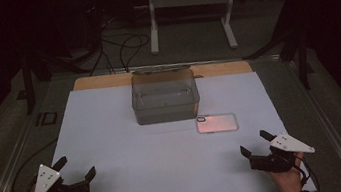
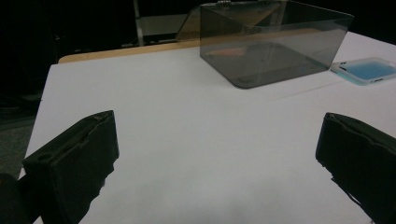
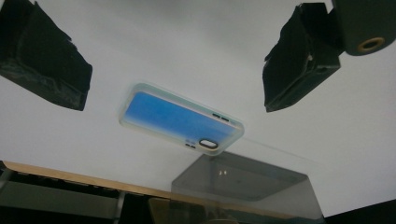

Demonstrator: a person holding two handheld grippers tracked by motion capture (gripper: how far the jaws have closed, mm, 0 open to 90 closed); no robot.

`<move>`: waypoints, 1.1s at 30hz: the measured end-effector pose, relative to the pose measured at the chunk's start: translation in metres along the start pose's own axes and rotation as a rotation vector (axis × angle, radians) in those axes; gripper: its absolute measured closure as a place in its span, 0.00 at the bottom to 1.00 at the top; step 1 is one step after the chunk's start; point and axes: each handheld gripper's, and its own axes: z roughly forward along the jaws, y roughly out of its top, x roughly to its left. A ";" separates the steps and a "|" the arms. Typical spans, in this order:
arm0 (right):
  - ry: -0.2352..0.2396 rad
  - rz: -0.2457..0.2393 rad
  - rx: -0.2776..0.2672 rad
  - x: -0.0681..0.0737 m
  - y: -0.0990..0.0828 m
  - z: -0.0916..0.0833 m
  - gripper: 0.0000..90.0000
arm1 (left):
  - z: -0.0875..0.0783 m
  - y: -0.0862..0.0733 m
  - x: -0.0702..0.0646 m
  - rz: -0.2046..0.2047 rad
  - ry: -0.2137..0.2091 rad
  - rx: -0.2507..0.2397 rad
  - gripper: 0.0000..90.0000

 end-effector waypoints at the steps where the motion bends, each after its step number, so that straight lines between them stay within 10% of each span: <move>1: -0.005 0.001 -0.006 0.000 -0.001 0.000 0.09 | 0.002 -0.002 0.000 0.004 0.005 0.014 0.01; 33: 0.036 -0.029 -0.010 0.012 -0.002 0.006 0.09 | 0.009 0.017 -0.014 0.047 -0.003 0.029 0.00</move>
